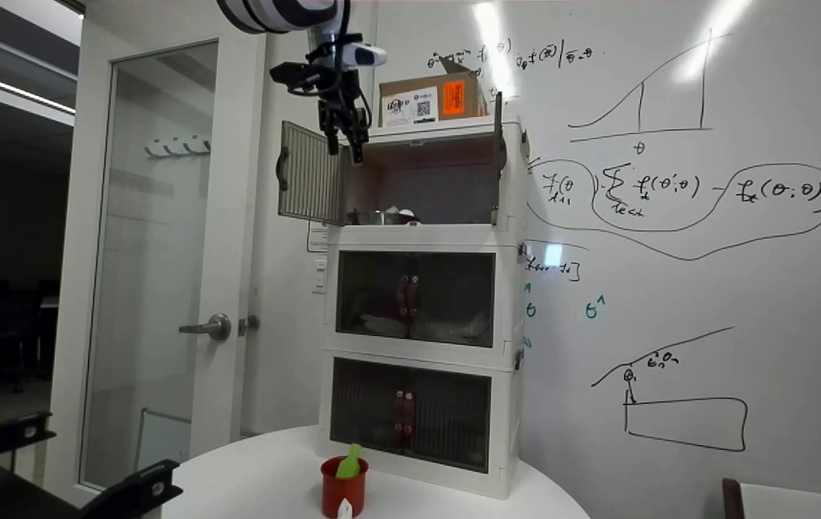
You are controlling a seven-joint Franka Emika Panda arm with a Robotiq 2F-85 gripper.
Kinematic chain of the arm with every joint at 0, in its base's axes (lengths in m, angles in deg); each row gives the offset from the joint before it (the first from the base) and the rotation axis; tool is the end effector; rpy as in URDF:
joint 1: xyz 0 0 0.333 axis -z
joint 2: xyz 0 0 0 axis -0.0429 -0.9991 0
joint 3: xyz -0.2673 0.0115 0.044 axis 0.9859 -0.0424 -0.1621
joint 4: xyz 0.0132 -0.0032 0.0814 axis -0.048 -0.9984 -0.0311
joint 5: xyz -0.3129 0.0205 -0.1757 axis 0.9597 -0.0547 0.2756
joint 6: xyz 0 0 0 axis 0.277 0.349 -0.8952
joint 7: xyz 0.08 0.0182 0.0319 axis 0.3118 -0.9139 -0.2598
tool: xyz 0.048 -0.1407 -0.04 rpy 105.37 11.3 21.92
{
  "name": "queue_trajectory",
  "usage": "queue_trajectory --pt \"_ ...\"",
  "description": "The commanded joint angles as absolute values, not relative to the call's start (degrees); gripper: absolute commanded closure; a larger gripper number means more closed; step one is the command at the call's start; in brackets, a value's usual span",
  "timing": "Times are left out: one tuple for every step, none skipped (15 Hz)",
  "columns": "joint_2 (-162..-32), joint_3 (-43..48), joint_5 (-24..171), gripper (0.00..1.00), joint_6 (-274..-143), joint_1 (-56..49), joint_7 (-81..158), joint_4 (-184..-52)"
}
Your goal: Remove the silver bowl from the top cabinet and put it on the table
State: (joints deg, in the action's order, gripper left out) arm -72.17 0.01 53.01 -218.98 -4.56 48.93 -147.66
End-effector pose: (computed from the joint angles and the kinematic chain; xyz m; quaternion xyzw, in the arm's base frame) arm 0.5504 0.0070 0.4624 -0.9309 0.2198 -0.2476 0.1544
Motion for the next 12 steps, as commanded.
queue_trajectory --pt "-79.6 -1.7 52.1 0.0 -222.8 -4.1 55.3 -139.9" --pt "-80.4 -2.0 52.2 0.0 -225.3 -4.3 55.7 -139.6" --pt "-77.2 -1.6 53.0 0.0 -222.3 -4.0 53.6 -142.8" --pt "-78.1 -1.8 53.1 0.0 -222.9 -4.0 53.9 -142.2" --pt "-78.4 -1.8 53.1 0.0 -222.9 -4.0 53.9 -142.3" --pt "-78.4 -1.8 53.1 0.0 -222.9 -4.0 53.9 -142.3" --pt "-78.2 -1.8 53.1 0.0 -222.8 -4.0 53.9 -142.3" --pt "-78.1 -1.8 53.1 0.0 -222.8 -3.9 53.9 -142.3" --pt "-78.0 -1.8 53.1 0.0 -222.8 -3.8 53.9 -142.3" --pt "-78.0 -1.8 53.1 0.0 -222.8 -3.9 53.9 -142.3" --pt "-78.3 -1.8 49.6 0.0 -223.8 -4.2 51.9 -142.5" --pt "-78.8 -1.6 46.7 0.0 -226.3 -4.3 51.3 -142.9"
